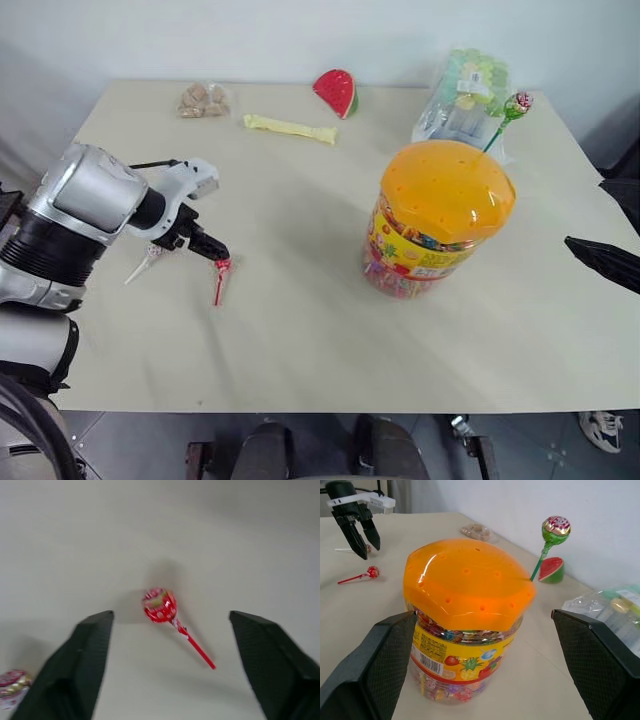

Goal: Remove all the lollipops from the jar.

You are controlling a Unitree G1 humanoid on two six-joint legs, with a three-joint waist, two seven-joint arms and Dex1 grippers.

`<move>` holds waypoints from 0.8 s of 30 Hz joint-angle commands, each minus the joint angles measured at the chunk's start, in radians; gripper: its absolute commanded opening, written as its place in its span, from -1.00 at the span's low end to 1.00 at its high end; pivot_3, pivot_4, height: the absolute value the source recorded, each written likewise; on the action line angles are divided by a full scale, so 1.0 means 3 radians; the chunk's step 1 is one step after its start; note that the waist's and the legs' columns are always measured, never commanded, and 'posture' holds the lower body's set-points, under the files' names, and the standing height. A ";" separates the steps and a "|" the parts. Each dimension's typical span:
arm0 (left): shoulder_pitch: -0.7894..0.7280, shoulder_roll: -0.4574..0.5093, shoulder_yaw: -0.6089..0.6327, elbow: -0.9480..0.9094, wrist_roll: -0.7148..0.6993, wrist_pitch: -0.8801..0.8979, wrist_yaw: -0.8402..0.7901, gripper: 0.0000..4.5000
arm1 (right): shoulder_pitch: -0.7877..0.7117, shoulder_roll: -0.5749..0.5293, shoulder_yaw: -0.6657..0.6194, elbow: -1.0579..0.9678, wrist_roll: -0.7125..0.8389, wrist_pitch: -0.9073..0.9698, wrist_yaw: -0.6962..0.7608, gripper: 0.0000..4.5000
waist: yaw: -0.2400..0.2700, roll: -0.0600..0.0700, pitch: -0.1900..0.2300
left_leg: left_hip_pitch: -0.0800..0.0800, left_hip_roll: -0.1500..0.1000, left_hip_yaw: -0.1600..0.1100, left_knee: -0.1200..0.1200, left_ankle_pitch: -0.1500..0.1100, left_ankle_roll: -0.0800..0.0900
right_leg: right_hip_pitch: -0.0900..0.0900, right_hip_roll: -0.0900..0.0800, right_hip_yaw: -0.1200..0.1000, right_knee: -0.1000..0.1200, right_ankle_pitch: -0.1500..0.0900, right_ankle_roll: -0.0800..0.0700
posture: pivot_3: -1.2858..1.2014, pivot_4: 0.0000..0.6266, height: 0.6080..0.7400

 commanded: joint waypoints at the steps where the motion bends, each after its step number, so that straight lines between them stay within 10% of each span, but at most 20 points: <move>1: -0.0195 0.0013 0.0257 0.0112 -0.0061 -0.0397 -0.0068 0.98 | -0.0133 -0.0147 -0.0149 0.0029 0.0068 0.0084 -0.0099 1.00 | -0.0002 0.0000 0.0000 | 0.0000 0.0000 0.0004 0.0000 0.0000 0.0000 | -0.0003 0.0000 0.0004 0.0002 0.0000 0.0000 | 0.03 -0.52 1.00; 16: 0.0211 -0.1093 0.2270 0.0684 -0.1481 -0.2887 -0.0991 0.98 | -0.1613 -0.0194 0.1102 0.0652 -0.0075 0.0297 -0.0739 1.00 | -0.0027 0.0000 0.0000 | 0.0003 0.0001 0.0040 0.0002 0.0000 0.0001 | -0.0029 0.0001 0.0037 0.0021 0.0001 0.0001 | 0.03 -0.52 1.00; 24: 0.0310 -0.1279 0.2265 0.0926 -0.1606 -0.3267 -0.1423 0.98 | -0.2278 0.0065 0.1778 0.1035 -0.0239 0.0389 -0.0632 1.00 | -0.0022 0.0000 0.0000 | 0.0000 0.0001 0.0042 0.0005 -0.0001 0.0001 | -0.0031 0.0001 0.0038 0.0021 0.0001 0.0002 | 0.03 -0.52 1.00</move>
